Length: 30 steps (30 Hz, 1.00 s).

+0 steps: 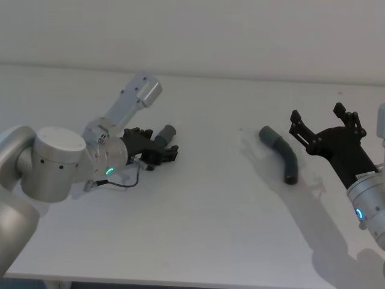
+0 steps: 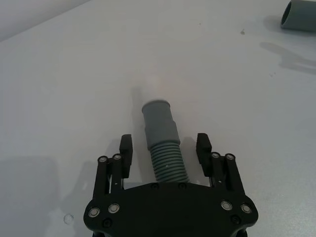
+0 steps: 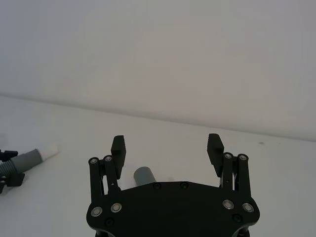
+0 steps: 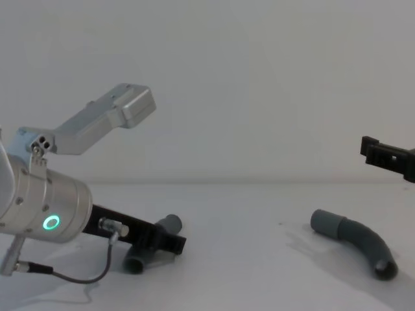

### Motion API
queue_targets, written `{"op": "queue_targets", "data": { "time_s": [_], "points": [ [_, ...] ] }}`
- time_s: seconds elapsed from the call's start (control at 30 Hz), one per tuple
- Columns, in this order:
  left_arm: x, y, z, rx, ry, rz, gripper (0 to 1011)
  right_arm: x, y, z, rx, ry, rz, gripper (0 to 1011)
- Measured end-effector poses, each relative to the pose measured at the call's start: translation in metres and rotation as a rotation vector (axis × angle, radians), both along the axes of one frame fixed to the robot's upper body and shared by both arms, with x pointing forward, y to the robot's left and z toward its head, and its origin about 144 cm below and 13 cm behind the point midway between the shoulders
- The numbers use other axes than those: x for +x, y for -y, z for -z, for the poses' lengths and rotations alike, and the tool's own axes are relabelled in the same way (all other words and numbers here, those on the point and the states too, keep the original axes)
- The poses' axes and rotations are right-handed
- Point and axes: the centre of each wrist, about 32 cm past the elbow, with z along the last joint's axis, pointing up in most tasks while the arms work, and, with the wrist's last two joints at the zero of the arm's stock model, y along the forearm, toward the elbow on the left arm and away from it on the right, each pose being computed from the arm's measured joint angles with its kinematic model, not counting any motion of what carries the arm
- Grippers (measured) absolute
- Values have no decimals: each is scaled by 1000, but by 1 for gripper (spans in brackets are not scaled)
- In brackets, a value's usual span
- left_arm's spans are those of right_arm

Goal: Use both hands to pick up one end of the pipe from the table, align the ends, and insert them.

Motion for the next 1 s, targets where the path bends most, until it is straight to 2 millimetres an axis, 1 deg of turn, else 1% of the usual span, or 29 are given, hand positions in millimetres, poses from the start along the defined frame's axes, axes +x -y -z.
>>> {"op": "queue_targets", "data": {
  "time_s": [0.07,0.1,0.13,0.23,0.7,1.0],
  "points": [
    [0,0,0,0,-1,0,764,0,0,0,0,0,0,1004],
    [1,0,0,0,-2,1,711,0,0,0,0,0,0,1004],
    [1,0,0,0,-2,1,700,0,0,0,0,0,0,1004],
    [1,0,0,0,-3,1,610,0,0,0,0,0,0,1004],
    [2,1,0,2,-7,1,498,0,0,0,0,0,0,1004],
    [2,1,0,2,-8,1,446,0,0,0,-2,-5,-1,1004]
  ]
}}
